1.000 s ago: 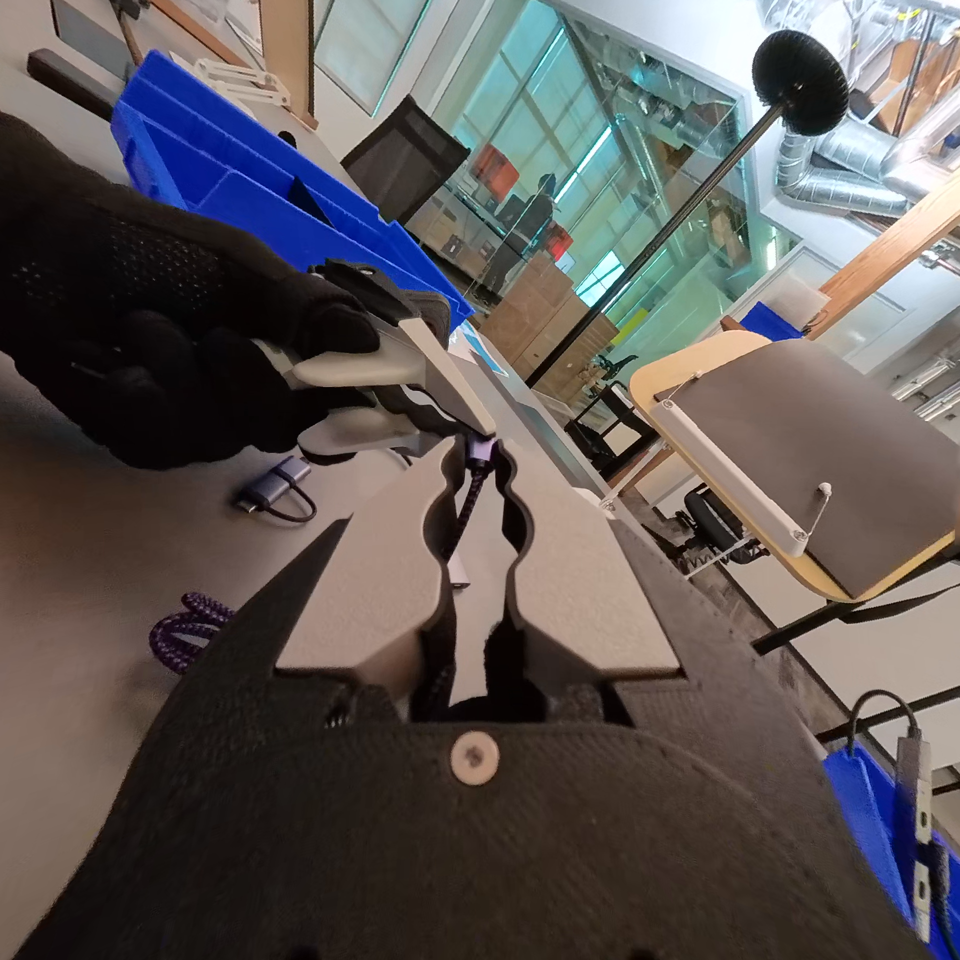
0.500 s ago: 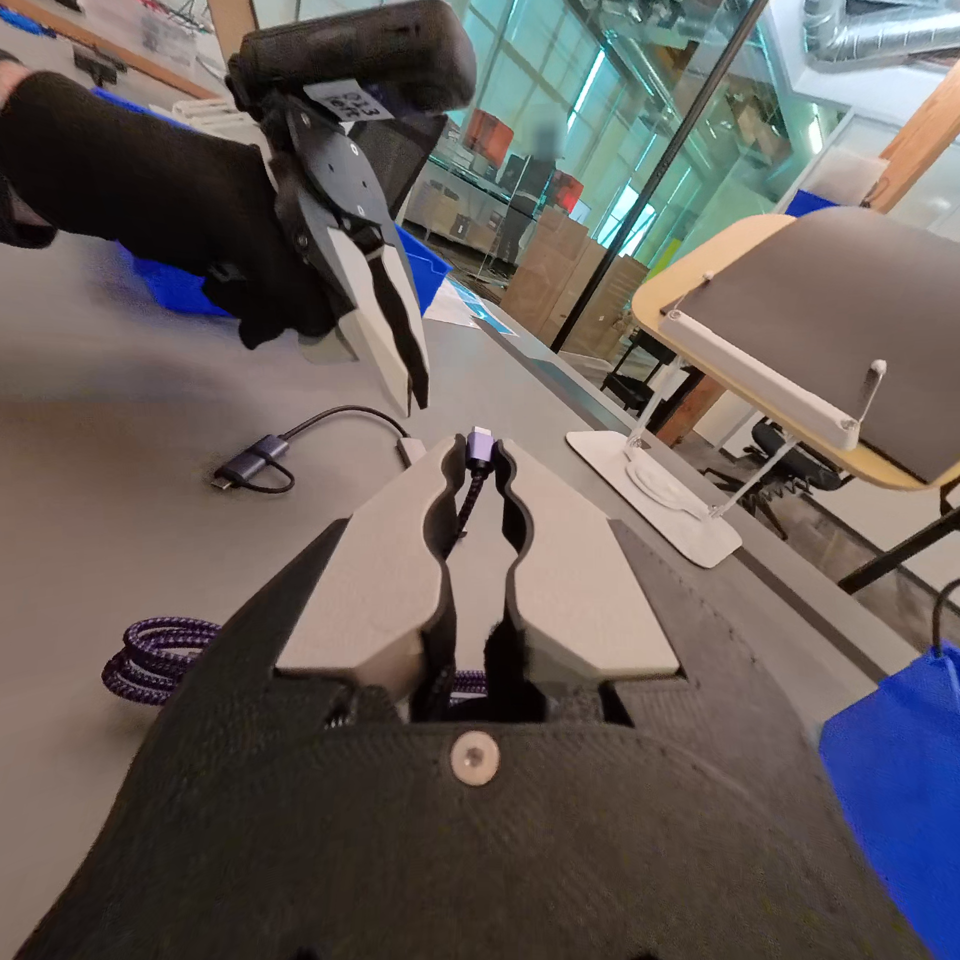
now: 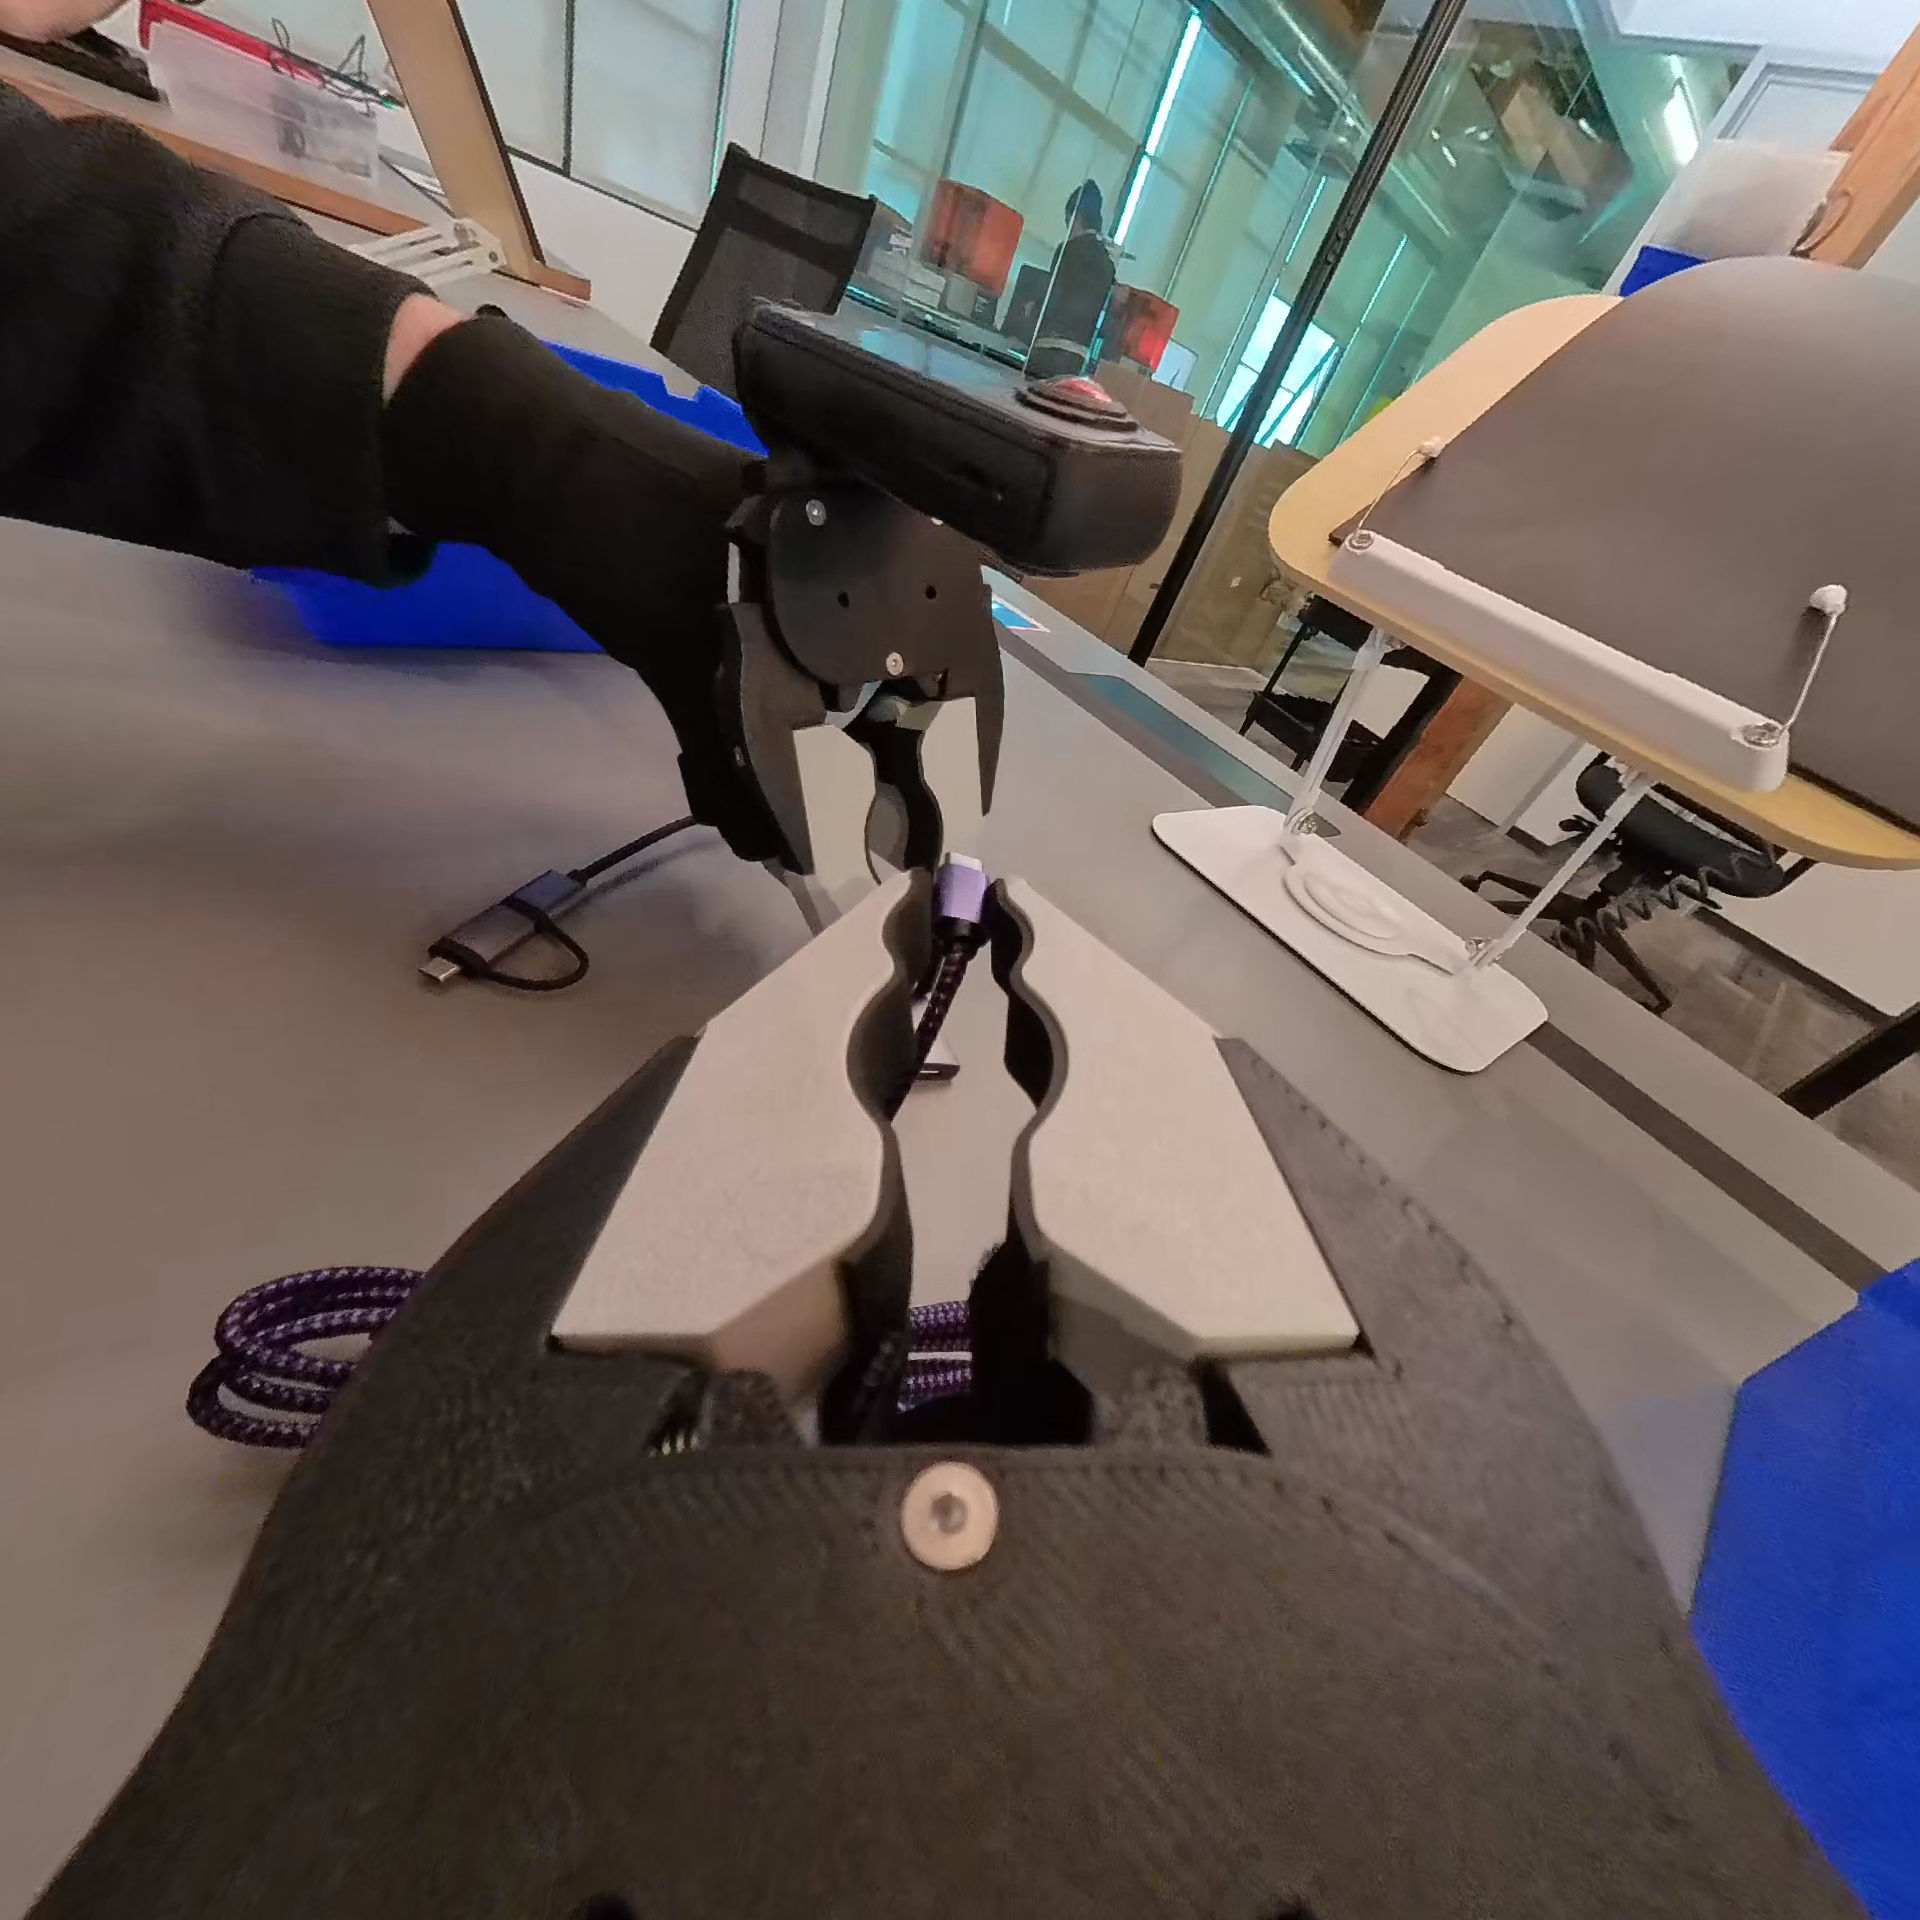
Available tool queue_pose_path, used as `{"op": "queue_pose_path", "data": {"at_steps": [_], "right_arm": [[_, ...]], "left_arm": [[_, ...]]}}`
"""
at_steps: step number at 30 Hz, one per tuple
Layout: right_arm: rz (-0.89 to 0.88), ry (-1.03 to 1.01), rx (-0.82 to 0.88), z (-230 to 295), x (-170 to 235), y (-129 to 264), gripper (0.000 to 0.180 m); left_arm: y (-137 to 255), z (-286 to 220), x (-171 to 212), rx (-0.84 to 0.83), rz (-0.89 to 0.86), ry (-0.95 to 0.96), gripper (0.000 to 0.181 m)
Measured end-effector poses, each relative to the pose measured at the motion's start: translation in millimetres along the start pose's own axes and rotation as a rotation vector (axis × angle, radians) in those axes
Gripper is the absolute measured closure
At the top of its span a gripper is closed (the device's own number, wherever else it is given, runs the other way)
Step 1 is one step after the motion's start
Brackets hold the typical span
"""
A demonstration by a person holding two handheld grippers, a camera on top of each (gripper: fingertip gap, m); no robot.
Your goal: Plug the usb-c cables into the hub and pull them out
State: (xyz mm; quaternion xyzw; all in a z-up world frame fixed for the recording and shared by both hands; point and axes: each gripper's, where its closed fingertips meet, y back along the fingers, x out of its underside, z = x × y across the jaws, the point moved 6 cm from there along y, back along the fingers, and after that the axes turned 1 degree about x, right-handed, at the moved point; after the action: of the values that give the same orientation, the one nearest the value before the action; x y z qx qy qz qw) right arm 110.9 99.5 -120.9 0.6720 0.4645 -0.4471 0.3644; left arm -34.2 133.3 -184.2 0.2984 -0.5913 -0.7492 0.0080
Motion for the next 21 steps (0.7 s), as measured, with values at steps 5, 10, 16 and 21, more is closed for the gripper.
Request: {"op": "queue_pose_path", "data": {"at_steps": [5,10,16,21], "right_arm": [[0.001,-0.011,-0.011,-0.5,0.9,-0.4,0.172],[0.005,-0.018,-0.017,-0.4,2.0,-0.9,0.172],[0.032,-0.022,-0.038,0.1,6.0,-3.5,0.171],[0.101,0.000,-0.112,6.8,14.8,-12.2,0.172]], "left_arm": [[-0.6,3.8,-1.3,0.006,-0.045,0.002,0.144],[-9.7,1.0,-6.9,0.102,-0.031,-0.014,0.151],[-8.9,-3.6,-8.4,0.139,-0.008,-0.075,0.159],[14.1,-14.8,-3.7,0.159,-0.145,-0.063,0.160]]}}
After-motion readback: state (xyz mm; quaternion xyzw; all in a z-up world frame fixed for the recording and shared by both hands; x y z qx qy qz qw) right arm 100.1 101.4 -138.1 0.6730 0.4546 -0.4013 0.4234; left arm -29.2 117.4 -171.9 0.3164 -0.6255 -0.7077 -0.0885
